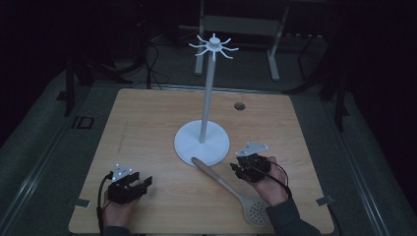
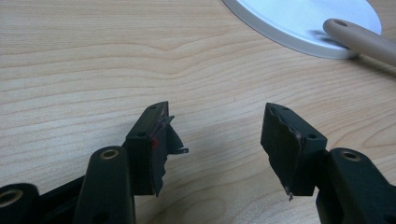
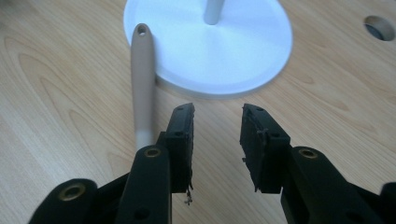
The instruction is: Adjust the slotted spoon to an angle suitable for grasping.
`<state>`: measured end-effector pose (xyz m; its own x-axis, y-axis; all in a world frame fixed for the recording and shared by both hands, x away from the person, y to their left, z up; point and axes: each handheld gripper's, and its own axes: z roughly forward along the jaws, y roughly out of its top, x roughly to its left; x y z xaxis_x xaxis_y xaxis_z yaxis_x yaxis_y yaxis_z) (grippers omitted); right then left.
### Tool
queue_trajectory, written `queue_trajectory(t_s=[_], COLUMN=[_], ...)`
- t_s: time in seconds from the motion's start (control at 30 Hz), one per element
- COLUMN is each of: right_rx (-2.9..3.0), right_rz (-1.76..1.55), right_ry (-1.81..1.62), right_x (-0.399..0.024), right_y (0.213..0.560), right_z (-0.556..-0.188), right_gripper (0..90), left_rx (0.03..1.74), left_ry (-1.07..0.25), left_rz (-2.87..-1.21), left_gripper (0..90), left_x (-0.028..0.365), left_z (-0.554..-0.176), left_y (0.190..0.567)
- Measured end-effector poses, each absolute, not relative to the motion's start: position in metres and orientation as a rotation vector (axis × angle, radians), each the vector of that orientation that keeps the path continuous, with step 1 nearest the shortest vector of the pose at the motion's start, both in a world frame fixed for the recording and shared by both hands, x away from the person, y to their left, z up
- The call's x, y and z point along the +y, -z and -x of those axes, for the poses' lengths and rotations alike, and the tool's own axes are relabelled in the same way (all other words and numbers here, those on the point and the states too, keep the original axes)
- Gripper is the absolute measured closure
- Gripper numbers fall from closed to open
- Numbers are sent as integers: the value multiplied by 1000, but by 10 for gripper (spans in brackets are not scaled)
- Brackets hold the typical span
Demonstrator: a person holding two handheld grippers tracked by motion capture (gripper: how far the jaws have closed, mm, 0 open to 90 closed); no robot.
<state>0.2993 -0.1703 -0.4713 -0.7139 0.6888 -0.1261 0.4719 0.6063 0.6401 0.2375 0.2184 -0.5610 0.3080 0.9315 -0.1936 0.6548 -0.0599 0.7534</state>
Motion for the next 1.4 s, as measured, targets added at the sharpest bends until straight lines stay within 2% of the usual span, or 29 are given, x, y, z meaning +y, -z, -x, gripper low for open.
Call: queue_trajectory(t_s=[0.3, 0.93, 1.4], right_rx=[2570, 2777, 2893], right_rz=[-904, -883, -823], right_ry=[-769, -575, -479], right_x=[-151, -122, -106], right_y=[481, 507, 523], right_z=[-309, -324, -330], right_gripper=[661, 583, 650], left_rx=[1422, 1420, 1420], left_ry=[-445, -445, -445], left_rz=[-1792, -1795, -1796], left_gripper=[426, 423, 422], left_x=[219, 219, 219], left_z=[-237, -237, -237], left_y=[561, 561, 561])
